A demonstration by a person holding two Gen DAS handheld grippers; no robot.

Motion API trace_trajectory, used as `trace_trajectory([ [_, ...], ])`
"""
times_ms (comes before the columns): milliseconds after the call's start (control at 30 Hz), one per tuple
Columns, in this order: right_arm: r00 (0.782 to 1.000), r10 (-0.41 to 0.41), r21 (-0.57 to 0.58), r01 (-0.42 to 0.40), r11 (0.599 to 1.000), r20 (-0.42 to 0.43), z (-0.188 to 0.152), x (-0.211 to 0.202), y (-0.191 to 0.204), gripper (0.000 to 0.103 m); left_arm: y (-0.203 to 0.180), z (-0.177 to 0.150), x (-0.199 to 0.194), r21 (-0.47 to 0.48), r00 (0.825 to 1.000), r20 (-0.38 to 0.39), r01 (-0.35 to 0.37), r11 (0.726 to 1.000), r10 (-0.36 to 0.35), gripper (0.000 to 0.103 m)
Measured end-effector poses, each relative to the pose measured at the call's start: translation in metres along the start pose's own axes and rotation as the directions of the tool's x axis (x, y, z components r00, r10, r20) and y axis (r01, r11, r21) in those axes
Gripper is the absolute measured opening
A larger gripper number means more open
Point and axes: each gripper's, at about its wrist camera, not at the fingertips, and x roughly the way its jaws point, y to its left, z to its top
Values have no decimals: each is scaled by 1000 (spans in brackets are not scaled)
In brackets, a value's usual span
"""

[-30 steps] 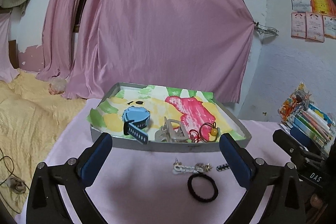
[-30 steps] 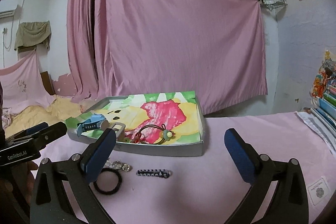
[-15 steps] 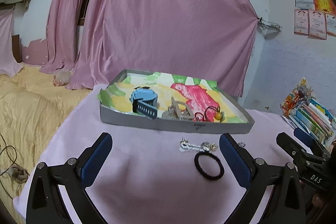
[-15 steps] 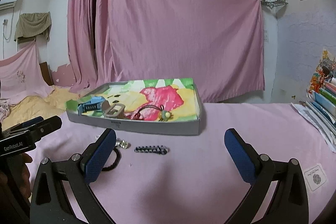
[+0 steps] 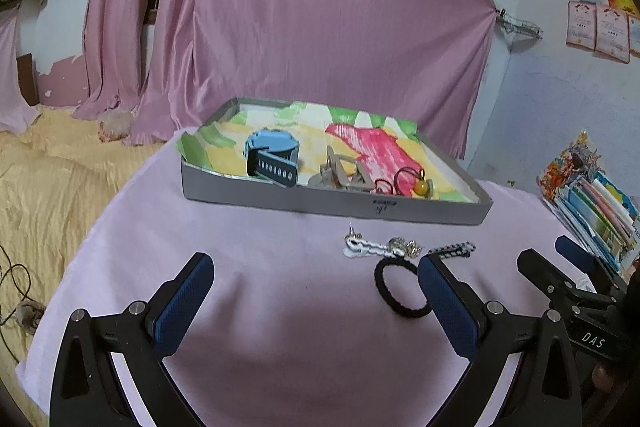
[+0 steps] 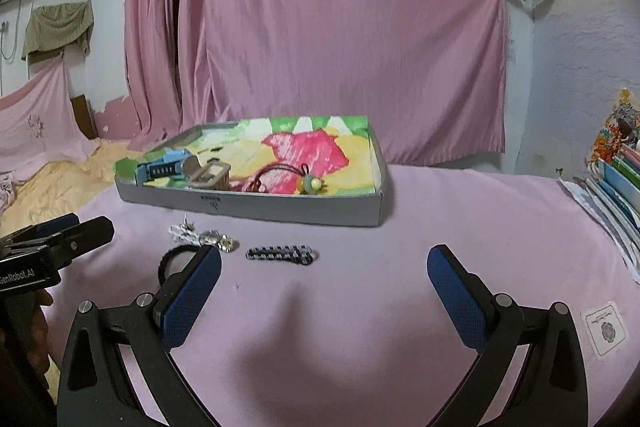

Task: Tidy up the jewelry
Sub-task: 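Move the left tool to the black hair tie and close on it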

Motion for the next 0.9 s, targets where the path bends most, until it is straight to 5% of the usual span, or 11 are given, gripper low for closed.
trace_trajectory([
  [233, 996, 46, 26, -44, 999, -74, 0, 11, -6, 101, -2, -1, 14, -3, 995, -98, 18, 1000, -18, 102],
  [600, 980, 63, 49, -55, 997, -188, 2, 34, -17, 101, -10, 2, 24, 24, 990, -143, 23, 999, -19, 102],
  [900, 952, 104, -7, -111, 994, -288, 7, 55, -9, 97, -21, 3, 36, 46, 975, -212, 84, 995, -72, 66],
])
